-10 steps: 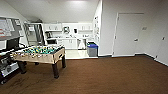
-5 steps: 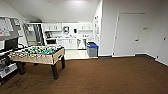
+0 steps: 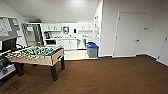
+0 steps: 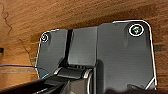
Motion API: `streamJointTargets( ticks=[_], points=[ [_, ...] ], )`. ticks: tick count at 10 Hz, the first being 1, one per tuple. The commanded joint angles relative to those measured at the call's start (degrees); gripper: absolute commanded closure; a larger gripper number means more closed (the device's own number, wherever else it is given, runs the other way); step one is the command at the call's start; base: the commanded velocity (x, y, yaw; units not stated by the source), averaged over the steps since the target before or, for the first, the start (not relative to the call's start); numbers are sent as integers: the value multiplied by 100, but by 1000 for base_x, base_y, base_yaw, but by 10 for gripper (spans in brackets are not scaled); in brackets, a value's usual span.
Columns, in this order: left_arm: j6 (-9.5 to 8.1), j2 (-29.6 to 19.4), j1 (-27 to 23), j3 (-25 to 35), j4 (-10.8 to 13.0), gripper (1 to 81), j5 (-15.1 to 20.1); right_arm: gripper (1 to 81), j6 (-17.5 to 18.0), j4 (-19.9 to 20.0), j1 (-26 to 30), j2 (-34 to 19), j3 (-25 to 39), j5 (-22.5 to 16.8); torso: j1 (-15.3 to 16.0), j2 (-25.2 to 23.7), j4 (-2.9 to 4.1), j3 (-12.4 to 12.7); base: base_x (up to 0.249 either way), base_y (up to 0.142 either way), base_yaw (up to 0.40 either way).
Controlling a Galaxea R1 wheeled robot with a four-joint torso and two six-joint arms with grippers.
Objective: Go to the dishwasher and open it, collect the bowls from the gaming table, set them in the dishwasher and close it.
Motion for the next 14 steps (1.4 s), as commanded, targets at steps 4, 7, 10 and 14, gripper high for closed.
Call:
streamJointTargets(
  ticks=[4, 7, 10, 14],
  points=[
    [20, -46, -332, 78, -25, 10, 261, 10, -16, -36, 356, -43, 50, -279, 0, 0, 0, 0, 136, 0, 0],
    [11, -37, -332, 78, -25, 10, 261, 10, -16, -27, 347, -43, 15, -278, 0, 0, 0, 0, 149, 0, 0],
    [12, -37, -332, 78, -25, 10, 261, 10, -16, -27, 348, -52, 6, -279, 2, 2, 0, 0, 153, 0, 0],
    [11, -29, -332, 78, -16, 10, 261, 10, -16, -27, 348, -52, 6, -279, 0, 3, 0, 0, 162, 0, 0]
  ],
)
